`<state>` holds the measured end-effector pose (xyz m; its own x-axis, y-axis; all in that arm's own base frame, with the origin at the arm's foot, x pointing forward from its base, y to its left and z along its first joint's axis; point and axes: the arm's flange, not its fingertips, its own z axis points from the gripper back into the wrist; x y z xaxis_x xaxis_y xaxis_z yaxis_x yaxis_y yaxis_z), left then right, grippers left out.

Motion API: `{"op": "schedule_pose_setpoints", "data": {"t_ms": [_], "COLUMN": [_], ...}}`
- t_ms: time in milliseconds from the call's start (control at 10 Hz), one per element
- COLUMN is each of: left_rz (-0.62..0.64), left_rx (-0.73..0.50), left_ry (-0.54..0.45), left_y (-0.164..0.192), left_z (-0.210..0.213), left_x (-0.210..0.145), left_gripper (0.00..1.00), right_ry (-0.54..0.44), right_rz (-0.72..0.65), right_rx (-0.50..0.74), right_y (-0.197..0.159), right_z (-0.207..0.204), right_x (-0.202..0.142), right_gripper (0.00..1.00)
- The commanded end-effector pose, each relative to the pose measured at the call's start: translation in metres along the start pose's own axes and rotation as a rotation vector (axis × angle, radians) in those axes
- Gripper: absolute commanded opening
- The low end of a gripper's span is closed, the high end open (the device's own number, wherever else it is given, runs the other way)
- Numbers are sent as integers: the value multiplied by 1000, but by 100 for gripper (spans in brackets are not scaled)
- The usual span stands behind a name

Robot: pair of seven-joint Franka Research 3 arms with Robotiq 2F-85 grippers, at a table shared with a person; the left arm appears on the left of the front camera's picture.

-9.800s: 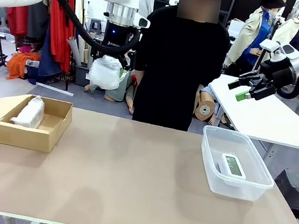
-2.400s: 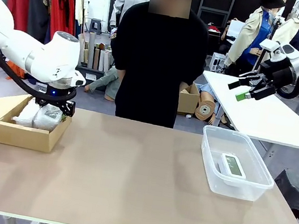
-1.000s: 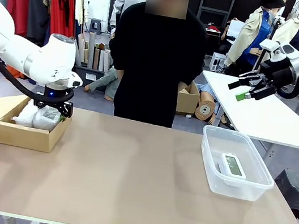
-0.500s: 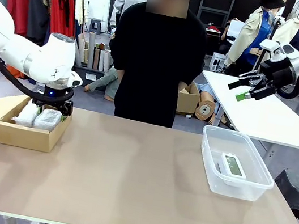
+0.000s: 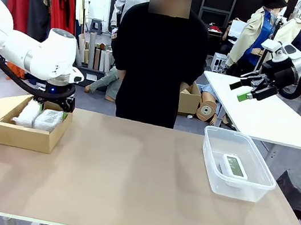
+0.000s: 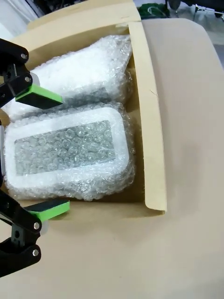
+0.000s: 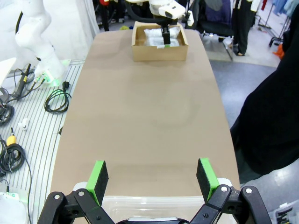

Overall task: Separate and place wrapped and unwrapped clocks.
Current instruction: If the picked Digital clock is wrapped, place it in the Package Box ; if not, place it in the Organizing box.

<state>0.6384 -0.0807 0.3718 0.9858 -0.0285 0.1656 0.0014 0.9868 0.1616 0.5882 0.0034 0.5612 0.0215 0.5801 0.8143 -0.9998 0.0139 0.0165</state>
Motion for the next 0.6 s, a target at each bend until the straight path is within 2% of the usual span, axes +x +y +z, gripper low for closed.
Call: {"op": "schedule_pose_setpoints", "data": {"t_ms": [0, 300, 500], "left_rz": [2, 44, 10], "left_rx": [-18, 0, -3], "left_ry": [24, 12, 9], "left_y": [3, 2, 1], "left_z": [15, 30, 22], "left_x": [-6, -7, -3], "left_gripper": [100, 100, 100], "right_ry": [-8, -8, -8], "right_rz": [2, 2, 2], "right_rx": [-1, -1, -1], "right_y": [1, 1, 1], "right_z": [0, 0, 0], "right_x": [2, 2, 2], "right_gripper": [100, 100, 100]}}
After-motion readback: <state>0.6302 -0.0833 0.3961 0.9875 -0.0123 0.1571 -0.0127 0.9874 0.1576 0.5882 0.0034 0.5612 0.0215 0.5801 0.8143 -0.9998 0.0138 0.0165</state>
